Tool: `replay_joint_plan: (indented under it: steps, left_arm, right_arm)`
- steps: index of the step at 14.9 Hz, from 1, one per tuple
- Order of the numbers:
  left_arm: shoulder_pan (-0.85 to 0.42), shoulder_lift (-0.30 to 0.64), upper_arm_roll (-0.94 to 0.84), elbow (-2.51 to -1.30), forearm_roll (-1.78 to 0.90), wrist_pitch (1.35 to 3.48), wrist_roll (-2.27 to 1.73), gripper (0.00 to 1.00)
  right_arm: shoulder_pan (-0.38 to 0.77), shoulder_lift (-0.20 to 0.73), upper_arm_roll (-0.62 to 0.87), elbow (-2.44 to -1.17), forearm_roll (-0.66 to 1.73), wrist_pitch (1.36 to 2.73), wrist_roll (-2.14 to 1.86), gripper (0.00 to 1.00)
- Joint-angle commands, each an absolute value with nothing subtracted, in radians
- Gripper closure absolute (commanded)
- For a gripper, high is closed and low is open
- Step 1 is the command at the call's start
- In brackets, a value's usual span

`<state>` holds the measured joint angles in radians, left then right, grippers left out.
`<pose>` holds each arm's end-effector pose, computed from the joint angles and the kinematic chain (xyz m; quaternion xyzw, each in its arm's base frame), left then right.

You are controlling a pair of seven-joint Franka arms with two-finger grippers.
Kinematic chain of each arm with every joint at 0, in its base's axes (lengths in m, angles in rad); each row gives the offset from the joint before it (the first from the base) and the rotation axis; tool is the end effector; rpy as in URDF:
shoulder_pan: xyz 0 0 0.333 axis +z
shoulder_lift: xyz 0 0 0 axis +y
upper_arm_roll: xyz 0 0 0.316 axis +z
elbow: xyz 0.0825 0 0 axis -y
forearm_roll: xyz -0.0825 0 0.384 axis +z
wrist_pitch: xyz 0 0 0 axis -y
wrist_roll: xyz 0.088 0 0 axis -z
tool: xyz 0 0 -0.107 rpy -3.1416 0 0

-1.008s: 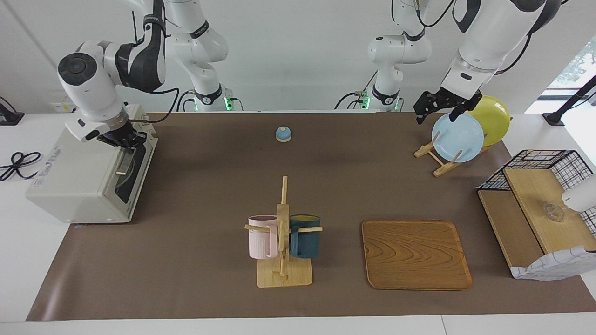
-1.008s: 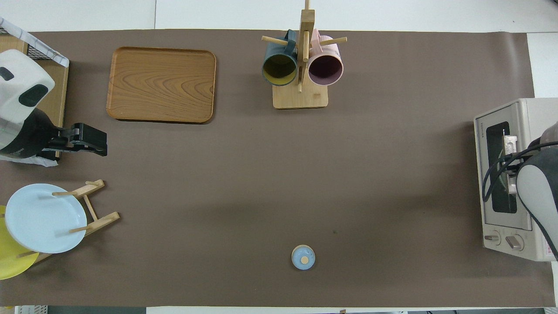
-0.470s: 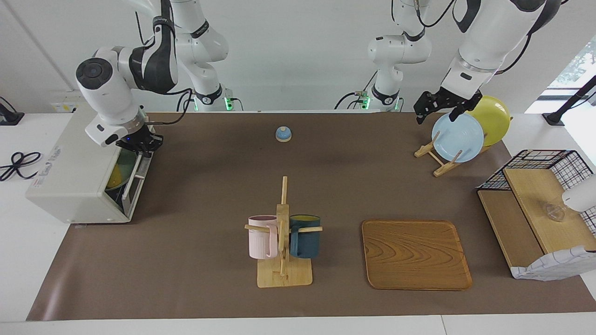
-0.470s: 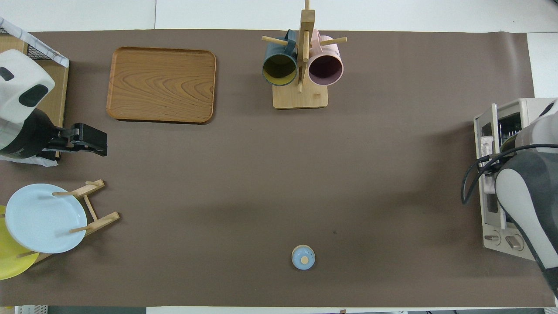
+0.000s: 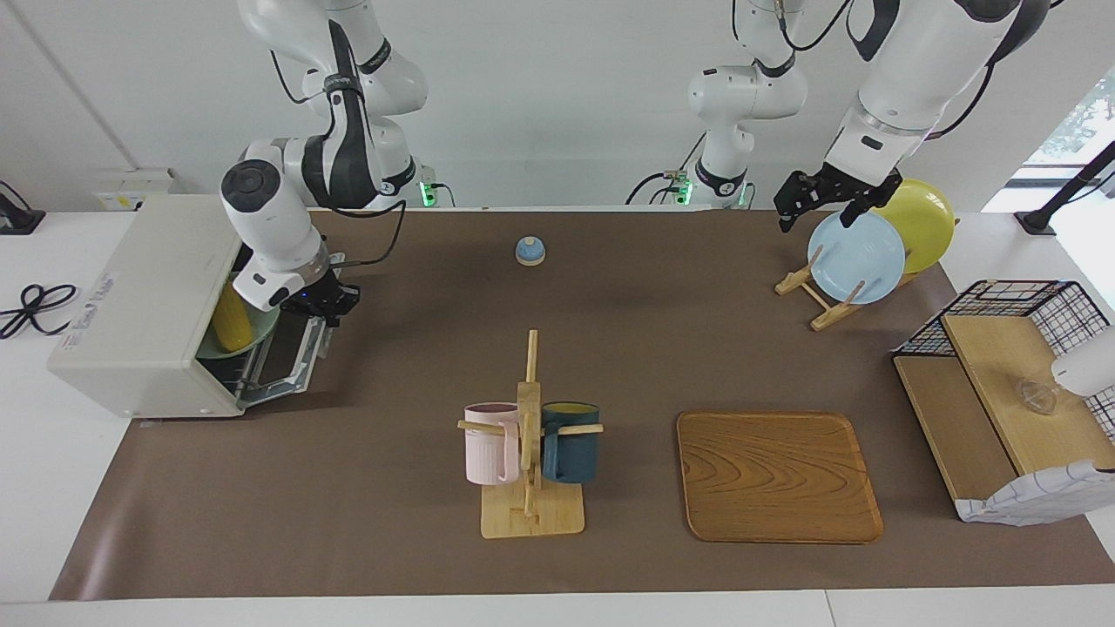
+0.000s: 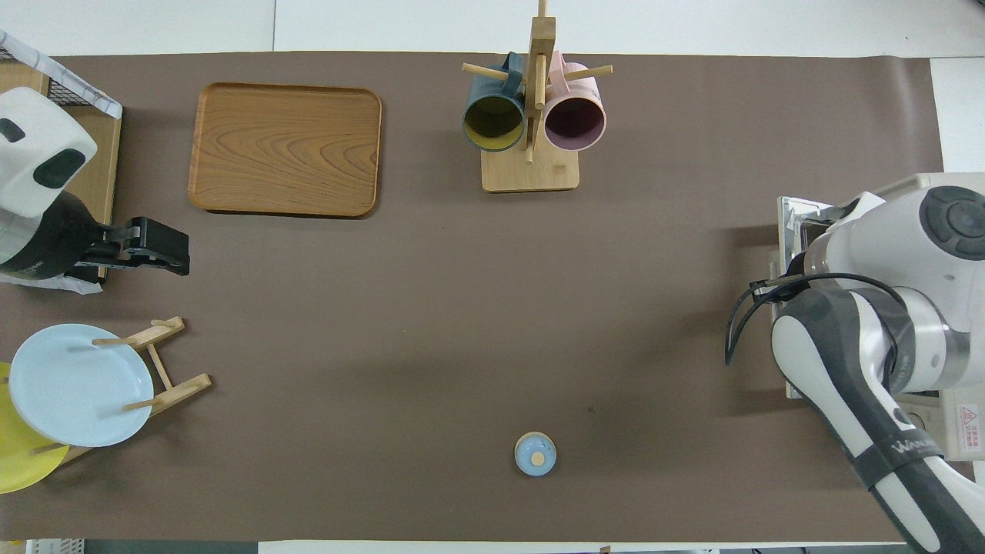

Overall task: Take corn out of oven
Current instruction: 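Move the right gripper into the open toaster oven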

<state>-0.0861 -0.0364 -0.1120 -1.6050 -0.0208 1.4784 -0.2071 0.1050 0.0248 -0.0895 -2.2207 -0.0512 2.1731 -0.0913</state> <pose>0.5217 -0.1083 0.6205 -0.9989 -0.0041 0.0460 0.0009 0.5217 0.0062 0.3584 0.9968 0.0685 -0.0369 0.0203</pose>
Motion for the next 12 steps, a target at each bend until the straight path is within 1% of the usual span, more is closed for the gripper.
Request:
replay_joint_plan:
  steps: [1,7,9,12]
  left_arm:
    - [-0.075,-0.035,-0.12,-1.597,-0.014,1.46,-0.204,0.0]
    - [-0.075,-0.035,-0.12,-1.597,-0.014,1.46,-0.204,0.0]
    - [-0.075,-0.035,-0.12,-1.597,-0.015,1.46,-0.204,0.0]
    - [-0.075,-0.035,-0.12,-1.597,-0.014,1.46,-0.204,0.0]
  right_arm:
    - [0.072,0.04,-0.106,-2.27,-0.08,2.284,-0.101,1.0]
    - [0.083,0.057,-0.104,-2.298,-0.078,2.299,-0.083,1.0]
    - [0.083,0.069,-0.104,-2.328,-0.078,2.345,-0.071,1.0]
    - [0.106,0.077,-0.104,-2.333,-0.078,2.356,-0.048,1.0]
